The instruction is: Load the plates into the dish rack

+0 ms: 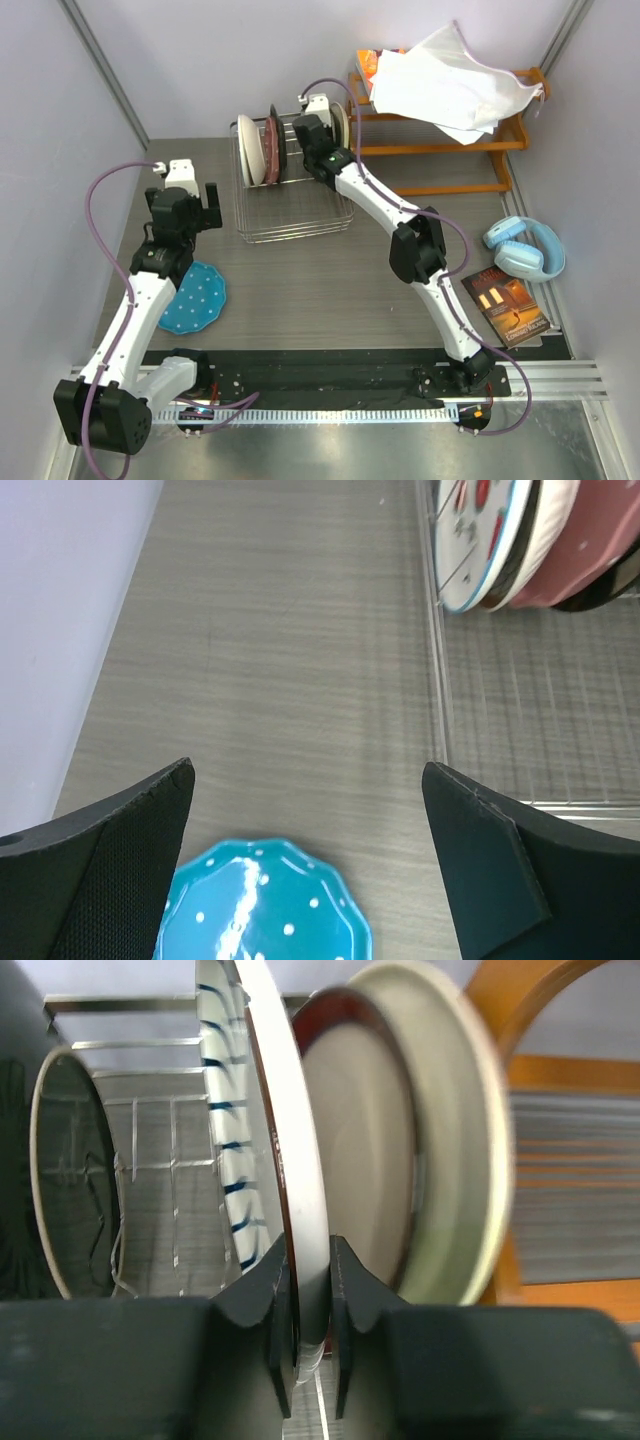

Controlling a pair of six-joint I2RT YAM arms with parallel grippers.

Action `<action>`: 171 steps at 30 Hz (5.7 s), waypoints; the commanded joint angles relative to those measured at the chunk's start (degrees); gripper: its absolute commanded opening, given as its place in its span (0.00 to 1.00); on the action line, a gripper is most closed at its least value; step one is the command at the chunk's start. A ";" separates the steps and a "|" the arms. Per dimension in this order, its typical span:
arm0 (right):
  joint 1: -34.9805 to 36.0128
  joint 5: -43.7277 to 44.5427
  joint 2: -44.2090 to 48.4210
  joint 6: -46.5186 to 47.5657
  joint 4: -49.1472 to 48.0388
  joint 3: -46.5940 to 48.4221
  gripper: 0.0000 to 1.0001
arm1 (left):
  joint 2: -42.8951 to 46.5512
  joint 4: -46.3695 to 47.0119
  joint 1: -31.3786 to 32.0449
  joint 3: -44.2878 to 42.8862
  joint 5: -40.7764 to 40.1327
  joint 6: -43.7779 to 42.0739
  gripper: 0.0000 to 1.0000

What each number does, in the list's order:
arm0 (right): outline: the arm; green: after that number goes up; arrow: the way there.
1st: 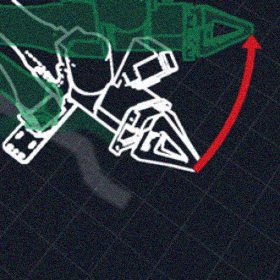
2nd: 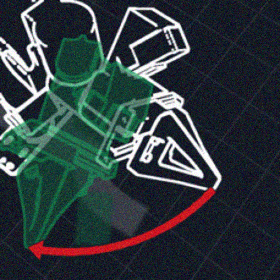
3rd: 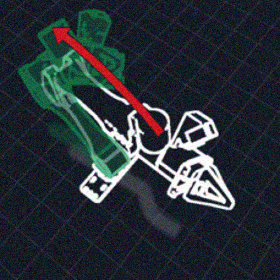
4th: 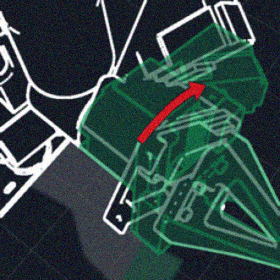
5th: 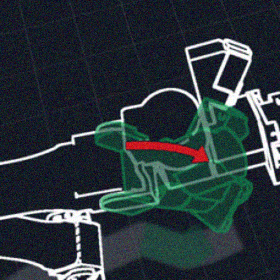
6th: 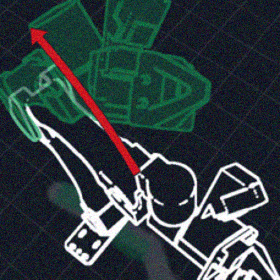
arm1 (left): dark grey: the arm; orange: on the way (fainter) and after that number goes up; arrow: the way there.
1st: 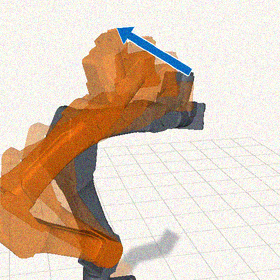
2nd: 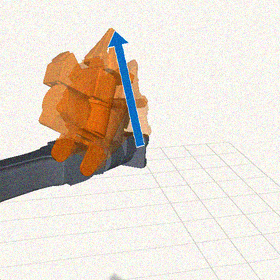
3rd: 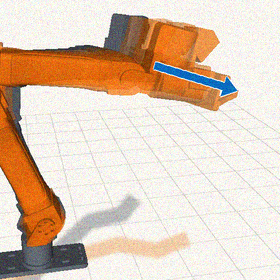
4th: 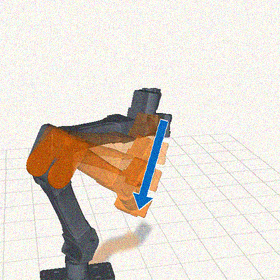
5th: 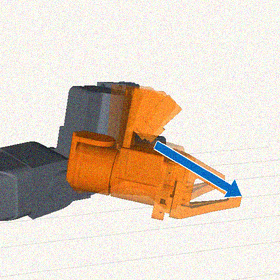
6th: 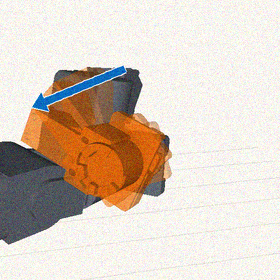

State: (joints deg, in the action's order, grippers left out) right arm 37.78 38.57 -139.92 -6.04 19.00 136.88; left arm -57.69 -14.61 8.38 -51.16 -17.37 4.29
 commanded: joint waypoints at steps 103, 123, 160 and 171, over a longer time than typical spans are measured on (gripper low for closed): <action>-5.86 -65.10 70.39 -17.93 -5.20 -98.10 0.70 | -0.30 -12.02 -0.92 20.75 48.85 38.68 0.65; -10.09 -74.42 59.68 -37.11 -28.40 -114.12 0.75 | -15.86 7.74 15.26 27.07 41.18 45.18 0.41; -14.66 -85.32 58.34 -16.66 -13.26 -95.76 0.01 | -11.58 -12.36 9.12 7.25 37.06 23.94 0.70; -14.93 -83.58 68.55 -5.64 4.73 -68.96 0.01 | -5.95 -18.00 -2.84 -19.94 33.73 3.36 0.72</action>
State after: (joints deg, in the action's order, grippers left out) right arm 22.76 -41.85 -75.35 -13.67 23.00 57.36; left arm -65.98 -30.92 7.79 -66.46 19.46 16.84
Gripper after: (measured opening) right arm 0.290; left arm 0.715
